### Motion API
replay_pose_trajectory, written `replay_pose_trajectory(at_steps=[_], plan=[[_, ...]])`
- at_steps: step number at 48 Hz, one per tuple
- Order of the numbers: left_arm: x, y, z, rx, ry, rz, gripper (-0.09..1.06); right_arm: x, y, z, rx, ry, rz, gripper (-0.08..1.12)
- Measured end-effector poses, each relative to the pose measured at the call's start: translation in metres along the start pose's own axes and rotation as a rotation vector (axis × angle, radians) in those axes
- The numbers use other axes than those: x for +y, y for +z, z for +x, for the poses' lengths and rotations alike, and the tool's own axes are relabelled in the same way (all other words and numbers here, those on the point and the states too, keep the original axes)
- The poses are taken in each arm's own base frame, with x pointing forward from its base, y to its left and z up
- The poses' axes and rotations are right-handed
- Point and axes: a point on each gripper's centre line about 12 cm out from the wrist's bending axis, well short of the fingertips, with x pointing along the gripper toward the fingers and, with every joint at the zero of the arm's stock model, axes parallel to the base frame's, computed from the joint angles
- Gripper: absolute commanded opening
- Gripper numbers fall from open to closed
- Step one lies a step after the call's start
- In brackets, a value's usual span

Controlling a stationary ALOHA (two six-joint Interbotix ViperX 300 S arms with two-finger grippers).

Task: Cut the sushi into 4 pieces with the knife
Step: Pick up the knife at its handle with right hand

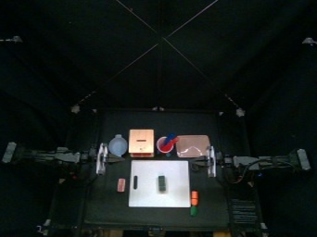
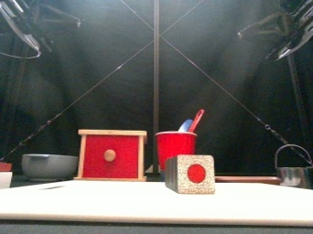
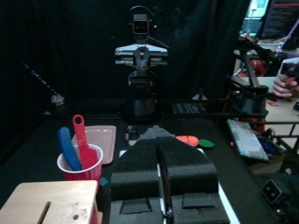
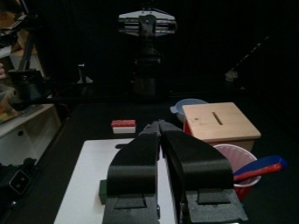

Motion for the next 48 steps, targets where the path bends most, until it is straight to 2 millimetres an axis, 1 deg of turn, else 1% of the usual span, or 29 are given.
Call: replay_pose_trajectory(at_steps=[1,6,8,13,18,21,26,28,30,37,43,48], plan=[[0.0,0.0,0.0,0.0,0.002,0.002,-0.08,0.0,0.0,0.0,0.0,0.0,0.0,-0.01],[0.0,-0.012,0.002,0.02,0.002,0.0,-0.01,-0.002,-0.004,0.004,0.03,-0.013,0.054,0.04],[0.0,-0.014,0.004,0.025,0.002,0.003,0.0,-0.004,-0.005,0.007,0.047,-0.027,0.079,0.05],[0.001,-0.019,0.009,0.037,0.003,0.003,0.01,-0.017,0.0,0.021,0.109,-0.097,0.149,0.05],[0.001,-0.024,0.017,0.054,0.003,0.003,0.02,-0.041,0.015,0.037,0.2,-0.2,0.23,0.06],[0.001,-0.024,0.023,0.054,0.004,0.006,0.02,-0.061,0.026,0.046,0.258,-0.278,0.307,0.07],[0.002,-0.025,0.03,0.055,0.007,0.005,0.02,-0.095,0.042,0.05,0.309,-0.394,0.468,0.12],[0.003,-0.025,0.031,0.054,0.012,0.007,0.02,-0.109,0.047,0.049,0.333,-0.434,0.528,0.16],[0.004,-0.025,0.031,0.054,0.015,0.007,0.02,-0.121,0.046,0.049,0.375,-0.466,0.576,0.21],[0.008,-0.025,0.031,0.054,0.033,0.007,0.02,-0.151,0.032,0.049,0.569,-0.522,0.694,0.45],[0.009,-0.026,0.031,0.054,0.04,0.007,0.02,-0.168,0.016,0.065,0.727,-0.506,0.766,0.66],[0.01,-0.027,0.031,0.057,0.042,0.004,0.02,-0.18,0.005,0.08,0.846,-0.469,0.787,0.8]])
